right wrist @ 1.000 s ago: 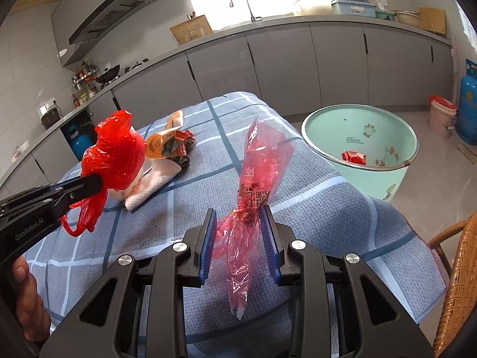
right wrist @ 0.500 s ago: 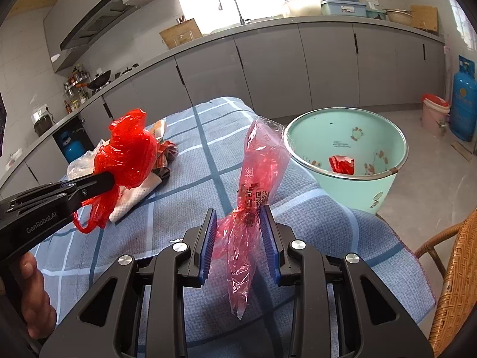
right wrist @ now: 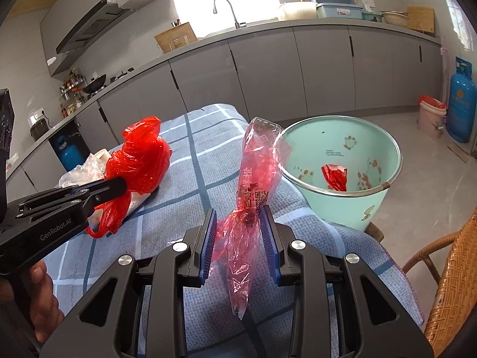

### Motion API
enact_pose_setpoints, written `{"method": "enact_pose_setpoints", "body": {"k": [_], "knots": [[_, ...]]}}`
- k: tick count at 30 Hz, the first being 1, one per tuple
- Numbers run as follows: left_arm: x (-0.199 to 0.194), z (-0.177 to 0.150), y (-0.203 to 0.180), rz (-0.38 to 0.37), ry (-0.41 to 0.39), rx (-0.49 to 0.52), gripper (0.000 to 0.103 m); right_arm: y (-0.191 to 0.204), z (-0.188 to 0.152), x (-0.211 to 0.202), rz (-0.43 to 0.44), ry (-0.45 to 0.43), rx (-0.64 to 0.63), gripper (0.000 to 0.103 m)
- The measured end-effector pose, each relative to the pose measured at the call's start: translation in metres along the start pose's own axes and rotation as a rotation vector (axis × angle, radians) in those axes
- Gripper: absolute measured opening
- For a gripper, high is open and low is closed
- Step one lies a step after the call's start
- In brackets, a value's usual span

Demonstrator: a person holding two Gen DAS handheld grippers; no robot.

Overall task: Collect trash
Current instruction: 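Carry both bags over the green basin and open both tools to drop them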

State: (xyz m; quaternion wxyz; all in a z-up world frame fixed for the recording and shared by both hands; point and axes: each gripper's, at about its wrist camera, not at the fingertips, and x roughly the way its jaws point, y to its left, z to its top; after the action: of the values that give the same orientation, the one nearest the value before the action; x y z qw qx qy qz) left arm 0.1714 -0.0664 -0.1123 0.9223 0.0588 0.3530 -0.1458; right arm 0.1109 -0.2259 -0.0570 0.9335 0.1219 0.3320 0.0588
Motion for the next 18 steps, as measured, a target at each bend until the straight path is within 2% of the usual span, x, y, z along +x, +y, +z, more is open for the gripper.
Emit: {"method": "enact_pose_setpoints", "body": {"k": [8, 18], "knots": [[0.008, 0.014, -0.009, -0.023, -0.006, 0.007, 0.009, -0.012, 0.013, 0.002, -0.019, -0.012, 0.007, 0.031], [0.022, 0.043, -0.038, -0.063, -0.025, 0.053, 0.009, -0.039, 0.041, 0.009, -0.059, -0.042, 0.02, 0.031]]}}
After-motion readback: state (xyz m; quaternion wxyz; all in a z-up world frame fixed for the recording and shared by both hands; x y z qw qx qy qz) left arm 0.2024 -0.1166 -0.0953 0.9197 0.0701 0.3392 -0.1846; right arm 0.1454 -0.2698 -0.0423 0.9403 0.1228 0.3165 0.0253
